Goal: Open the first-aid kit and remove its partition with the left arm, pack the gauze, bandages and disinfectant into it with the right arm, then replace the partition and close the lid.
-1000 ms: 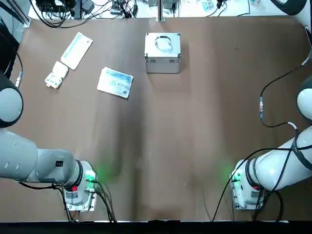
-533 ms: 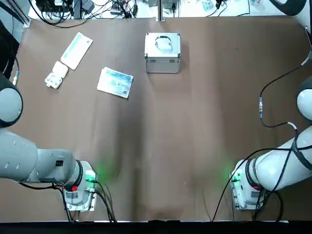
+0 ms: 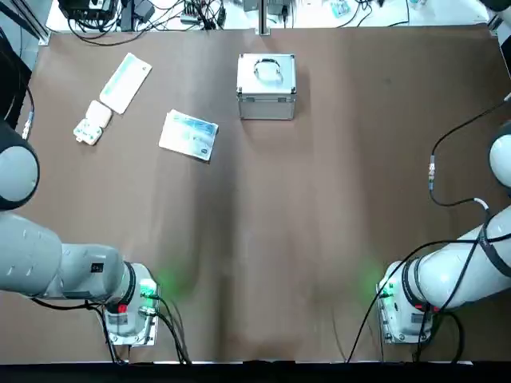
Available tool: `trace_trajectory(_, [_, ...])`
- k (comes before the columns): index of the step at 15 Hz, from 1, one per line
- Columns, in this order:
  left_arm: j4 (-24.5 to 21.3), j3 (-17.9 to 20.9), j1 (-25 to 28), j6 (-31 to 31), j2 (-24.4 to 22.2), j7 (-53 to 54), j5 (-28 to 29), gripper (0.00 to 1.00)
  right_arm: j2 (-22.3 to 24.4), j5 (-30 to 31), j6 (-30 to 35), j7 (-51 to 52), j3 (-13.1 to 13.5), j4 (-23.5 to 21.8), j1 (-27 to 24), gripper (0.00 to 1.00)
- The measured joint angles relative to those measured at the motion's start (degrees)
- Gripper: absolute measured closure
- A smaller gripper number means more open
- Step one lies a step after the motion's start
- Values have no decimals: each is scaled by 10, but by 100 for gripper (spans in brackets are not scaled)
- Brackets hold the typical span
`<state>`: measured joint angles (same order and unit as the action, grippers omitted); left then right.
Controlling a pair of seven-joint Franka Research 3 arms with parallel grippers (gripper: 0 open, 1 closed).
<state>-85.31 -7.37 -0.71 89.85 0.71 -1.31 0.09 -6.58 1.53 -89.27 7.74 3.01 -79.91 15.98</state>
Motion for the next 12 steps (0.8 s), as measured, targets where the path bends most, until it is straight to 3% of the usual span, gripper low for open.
trace_trajectory(4, [13, 1, 3, 0, 12, 0, 0, 0, 4, 28, 80, 1, 6, 69, -50, 1])
trace_trajectory(7, [15, 2, 6, 1, 21, 0, 0, 0, 4, 35, 126, -1, 8, 96, -74, 1])
trace_trajectory(10, [18, 2, 6, 1, 28, 0, 0, 0, 4, 35, 223, -1, 8, 113, -93, 1])
trace_trajectory(12, [24, 3, 6, 1, 33, -1, 0, 0, 4, 35, 241, -1, 8, 120, -109, 1])
